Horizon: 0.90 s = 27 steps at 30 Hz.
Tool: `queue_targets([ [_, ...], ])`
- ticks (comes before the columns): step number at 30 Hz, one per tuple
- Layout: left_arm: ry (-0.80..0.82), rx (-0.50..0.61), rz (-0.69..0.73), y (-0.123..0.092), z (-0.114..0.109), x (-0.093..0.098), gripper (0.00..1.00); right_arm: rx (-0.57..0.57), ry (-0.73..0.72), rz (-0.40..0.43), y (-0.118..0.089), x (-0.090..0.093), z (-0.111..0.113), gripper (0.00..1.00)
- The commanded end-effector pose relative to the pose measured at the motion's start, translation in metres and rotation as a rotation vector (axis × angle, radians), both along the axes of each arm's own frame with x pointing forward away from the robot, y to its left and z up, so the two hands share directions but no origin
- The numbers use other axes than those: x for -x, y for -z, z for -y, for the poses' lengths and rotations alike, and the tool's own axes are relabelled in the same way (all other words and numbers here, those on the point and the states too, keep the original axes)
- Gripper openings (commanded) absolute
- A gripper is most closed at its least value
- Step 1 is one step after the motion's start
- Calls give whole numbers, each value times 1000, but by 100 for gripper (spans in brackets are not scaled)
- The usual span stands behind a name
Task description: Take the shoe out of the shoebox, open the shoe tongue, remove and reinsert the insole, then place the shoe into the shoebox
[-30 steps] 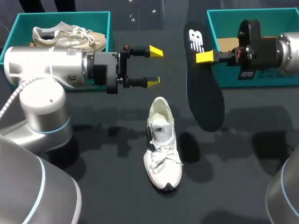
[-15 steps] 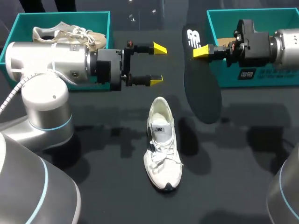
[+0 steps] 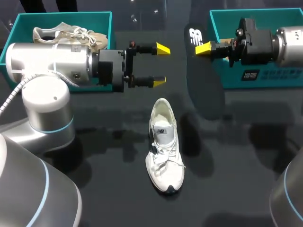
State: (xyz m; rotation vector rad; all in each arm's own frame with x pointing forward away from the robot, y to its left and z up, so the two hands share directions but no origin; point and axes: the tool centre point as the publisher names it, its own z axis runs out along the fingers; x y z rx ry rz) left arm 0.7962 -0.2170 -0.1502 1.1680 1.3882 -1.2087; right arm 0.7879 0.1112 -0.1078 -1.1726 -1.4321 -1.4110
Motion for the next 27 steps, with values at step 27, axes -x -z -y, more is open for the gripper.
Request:
queue_targets([
  [27,4,-12,75,11,34,5,75,-74,-1,-372,52,-32,-26,0],
])
